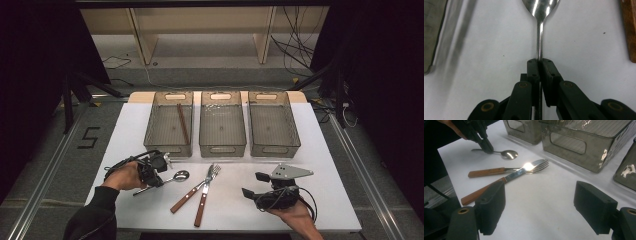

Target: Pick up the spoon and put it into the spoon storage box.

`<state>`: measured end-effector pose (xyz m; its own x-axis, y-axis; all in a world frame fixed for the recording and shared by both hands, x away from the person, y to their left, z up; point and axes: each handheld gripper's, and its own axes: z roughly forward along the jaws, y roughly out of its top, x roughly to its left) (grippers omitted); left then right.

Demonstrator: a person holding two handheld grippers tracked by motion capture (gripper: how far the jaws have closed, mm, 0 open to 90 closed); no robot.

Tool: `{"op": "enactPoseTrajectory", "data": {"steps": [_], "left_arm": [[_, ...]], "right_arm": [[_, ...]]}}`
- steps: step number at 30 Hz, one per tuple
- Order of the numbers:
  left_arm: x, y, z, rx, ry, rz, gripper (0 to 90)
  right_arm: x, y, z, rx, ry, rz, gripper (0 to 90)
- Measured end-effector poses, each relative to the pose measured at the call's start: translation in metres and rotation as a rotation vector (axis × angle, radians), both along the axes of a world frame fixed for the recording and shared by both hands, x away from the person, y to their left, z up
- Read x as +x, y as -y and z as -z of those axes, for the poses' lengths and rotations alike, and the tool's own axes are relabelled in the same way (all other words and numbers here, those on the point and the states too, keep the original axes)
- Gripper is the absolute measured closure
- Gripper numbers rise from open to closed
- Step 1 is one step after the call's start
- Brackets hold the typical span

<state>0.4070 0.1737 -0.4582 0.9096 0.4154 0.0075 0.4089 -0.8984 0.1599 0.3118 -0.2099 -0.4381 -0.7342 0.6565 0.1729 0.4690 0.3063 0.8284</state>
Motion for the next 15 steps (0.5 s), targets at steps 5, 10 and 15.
{"op": "enactPoseTrajectory", "data": {"steps": [5,10,15], "left_arm": [[-0.001,-0.002,-0.01,-0.04,0.012,-0.026,84.4],[-0.001,-0.001,-0.019,-0.079,0.035,-0.064,84.4],[-0.003,0.0,-0.032,-0.145,0.062,-0.097,84.4]], "right_arm": [[0.0,0.0,0.0,0.0,0.0,0.0,26.2],[0.0,0.0,0.0,0.002,0.0,0.002,26.2],[0.0,0.0,0.0,0.004,0.002,0.004,26.2]]}}
